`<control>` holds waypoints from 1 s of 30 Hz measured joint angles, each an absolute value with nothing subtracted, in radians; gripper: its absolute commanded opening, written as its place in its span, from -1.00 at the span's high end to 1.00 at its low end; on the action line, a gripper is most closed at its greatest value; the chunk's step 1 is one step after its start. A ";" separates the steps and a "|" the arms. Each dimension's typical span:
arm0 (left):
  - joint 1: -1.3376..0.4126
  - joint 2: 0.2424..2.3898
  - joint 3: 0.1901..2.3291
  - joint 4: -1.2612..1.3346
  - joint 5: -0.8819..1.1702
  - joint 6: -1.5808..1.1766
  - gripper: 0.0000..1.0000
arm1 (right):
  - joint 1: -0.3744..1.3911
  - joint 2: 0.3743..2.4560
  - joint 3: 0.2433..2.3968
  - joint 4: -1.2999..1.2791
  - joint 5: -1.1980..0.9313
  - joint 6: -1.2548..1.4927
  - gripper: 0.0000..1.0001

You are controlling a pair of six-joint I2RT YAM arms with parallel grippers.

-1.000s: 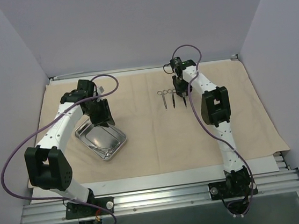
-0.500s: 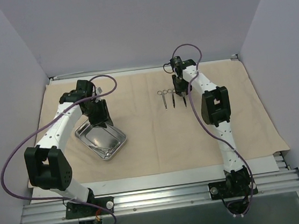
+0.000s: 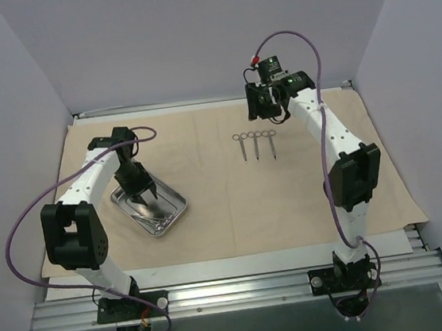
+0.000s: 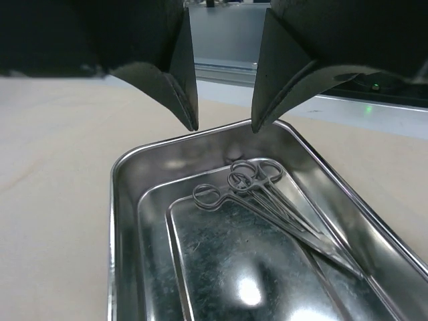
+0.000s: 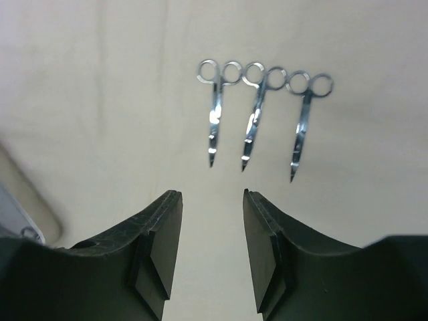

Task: Open and lay out the surgical kit
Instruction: Pick up the medical item from the container.

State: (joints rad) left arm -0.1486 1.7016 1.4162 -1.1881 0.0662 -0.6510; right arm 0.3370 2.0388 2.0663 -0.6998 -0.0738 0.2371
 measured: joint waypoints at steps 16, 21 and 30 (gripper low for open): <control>-0.158 1.724 1.146 -0.969 0.093 -0.862 0.06 | 0.368 1.887 1.732 -0.636 -0.229 0.237 0.14; -0.158 1.794 1.146 -0.913 0.105 -0.883 0.08 | 0.368 1.879 1.732 -0.631 -0.233 0.237 0.14; -0.158 1.815 1.145 -0.912 0.118 -0.898 0.11 | 0.368 1.873 1.732 -0.631 -0.234 0.239 0.14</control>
State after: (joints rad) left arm -0.1581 1.8149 1.1450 -0.9119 0.1184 -0.8982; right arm 0.3676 1.8732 1.7321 -0.6312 -0.2337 0.2386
